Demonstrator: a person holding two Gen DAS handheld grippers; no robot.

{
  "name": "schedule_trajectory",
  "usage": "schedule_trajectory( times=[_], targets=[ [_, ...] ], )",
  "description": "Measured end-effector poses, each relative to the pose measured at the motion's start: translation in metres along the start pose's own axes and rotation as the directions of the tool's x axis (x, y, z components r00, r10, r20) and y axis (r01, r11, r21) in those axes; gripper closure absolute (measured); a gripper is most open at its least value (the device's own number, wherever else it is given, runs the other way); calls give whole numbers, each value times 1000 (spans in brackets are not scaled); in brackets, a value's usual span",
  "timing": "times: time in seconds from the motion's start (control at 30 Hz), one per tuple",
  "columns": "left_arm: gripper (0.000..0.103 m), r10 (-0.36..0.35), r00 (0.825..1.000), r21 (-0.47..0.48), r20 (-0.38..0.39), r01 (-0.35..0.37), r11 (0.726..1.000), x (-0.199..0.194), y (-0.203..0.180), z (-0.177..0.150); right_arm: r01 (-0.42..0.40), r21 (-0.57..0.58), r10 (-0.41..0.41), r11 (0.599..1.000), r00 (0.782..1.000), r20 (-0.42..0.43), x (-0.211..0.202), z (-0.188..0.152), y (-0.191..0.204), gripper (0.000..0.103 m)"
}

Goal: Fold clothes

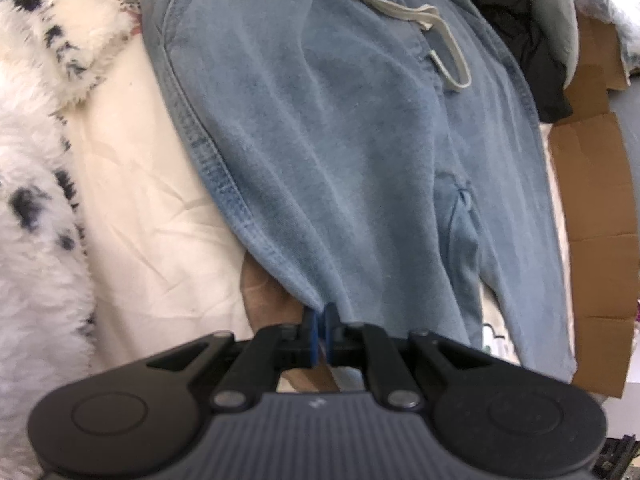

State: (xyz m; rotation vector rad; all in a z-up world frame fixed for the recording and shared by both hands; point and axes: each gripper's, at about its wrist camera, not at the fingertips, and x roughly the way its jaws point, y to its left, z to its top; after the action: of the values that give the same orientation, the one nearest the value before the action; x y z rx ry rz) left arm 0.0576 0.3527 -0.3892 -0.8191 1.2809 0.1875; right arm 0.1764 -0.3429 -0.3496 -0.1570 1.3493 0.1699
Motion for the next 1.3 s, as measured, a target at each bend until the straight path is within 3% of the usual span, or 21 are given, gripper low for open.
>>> schedule_trajectory(
  times=[0.2,0.33,0.73,1.03,1.3],
  targets=[
    [100,38,999,17,-8,-38,999,3,-5,-1,-136,200,100,970,979,179,-21,-24,-25,67],
    [100,54,999,33,-10,-53,998,4,-8,-2,-205,283,138,937,961,239,-33,-54,-36,67],
    [99,154,987,48,-35,-152,987,-1,-13,-12,-333,398,221,855,928,301,-28,-142,-32,67],
    [99,156,986,77,-56,-152,985,2,-9,-11,-285,514,163,809,949,269,-7,-212,-15,67],
    [98,153,986,99,-68,-146,984,1,-6,-12,-332,585,191,740,938,291,8,-227,-1,67]
  ],
)
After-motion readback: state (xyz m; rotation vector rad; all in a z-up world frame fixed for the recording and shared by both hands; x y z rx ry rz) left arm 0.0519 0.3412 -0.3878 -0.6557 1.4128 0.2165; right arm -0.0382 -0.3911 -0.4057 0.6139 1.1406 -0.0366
